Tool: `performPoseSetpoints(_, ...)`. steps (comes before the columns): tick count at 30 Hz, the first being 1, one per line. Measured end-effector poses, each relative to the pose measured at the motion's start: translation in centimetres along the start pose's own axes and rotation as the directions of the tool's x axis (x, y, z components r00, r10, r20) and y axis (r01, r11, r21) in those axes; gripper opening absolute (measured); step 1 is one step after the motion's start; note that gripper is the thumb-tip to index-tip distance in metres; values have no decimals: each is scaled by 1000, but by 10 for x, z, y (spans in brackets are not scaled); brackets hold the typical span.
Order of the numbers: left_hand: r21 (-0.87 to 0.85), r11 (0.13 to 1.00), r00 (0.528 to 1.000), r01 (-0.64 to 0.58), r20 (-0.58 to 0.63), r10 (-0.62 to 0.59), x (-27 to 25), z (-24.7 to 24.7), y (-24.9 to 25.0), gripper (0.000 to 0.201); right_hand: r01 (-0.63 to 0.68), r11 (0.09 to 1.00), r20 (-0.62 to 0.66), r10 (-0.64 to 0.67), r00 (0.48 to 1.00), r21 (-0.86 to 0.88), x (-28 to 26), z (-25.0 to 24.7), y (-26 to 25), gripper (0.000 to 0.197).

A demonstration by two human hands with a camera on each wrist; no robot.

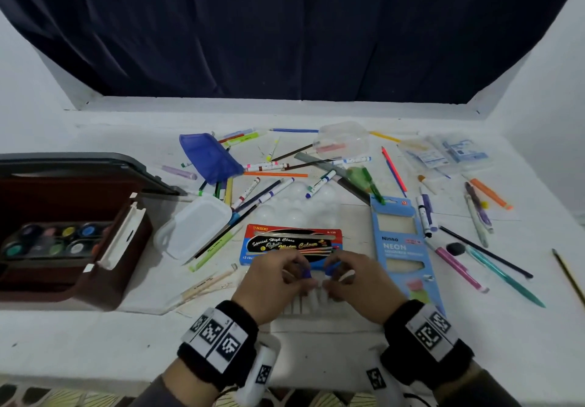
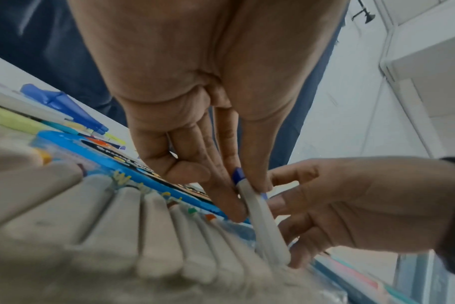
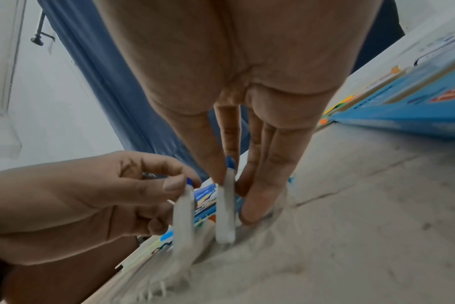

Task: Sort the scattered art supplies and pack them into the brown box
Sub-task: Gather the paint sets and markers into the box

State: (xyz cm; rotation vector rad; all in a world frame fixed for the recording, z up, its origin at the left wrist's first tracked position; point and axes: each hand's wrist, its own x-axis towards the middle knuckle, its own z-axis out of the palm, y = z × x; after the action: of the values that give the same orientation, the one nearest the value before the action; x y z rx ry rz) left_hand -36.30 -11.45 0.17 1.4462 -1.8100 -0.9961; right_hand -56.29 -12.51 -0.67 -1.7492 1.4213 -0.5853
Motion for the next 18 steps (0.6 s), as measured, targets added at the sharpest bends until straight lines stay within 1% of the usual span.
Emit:
performPoseSetpoints(2,98,995,1000,-11,20,9,4,2,-1,22,-3,1000,8,3,1000,6,4,0,1,13)
performPoseSetpoints(4,176,983,998,-43,50,34,5,4,0,22,1,1000,29,-1,1000,-1,4,0,-1,13)
performPoseSetpoints(6,232,971,996,-60,76,44,5,8,-1,29,10,1000,38,-9,999,-23,4,-1,-2,14)
performPoseSetpoints(10,348,937,998,-45,54,28,2,11,-1,42,55,992,52,-49,997,-110,2,-3,-6,17)
performPoseSetpoints(14,540,839,996,-66,85,24,1,13,2,49,83,972,80,-66,995,-220,2,-4,-11,18)
performPoseSetpoints(18,673,735,991,-83,137,-13,5,14,9,43,118,942,91,-94,991,-315,1,-1,-18,23)
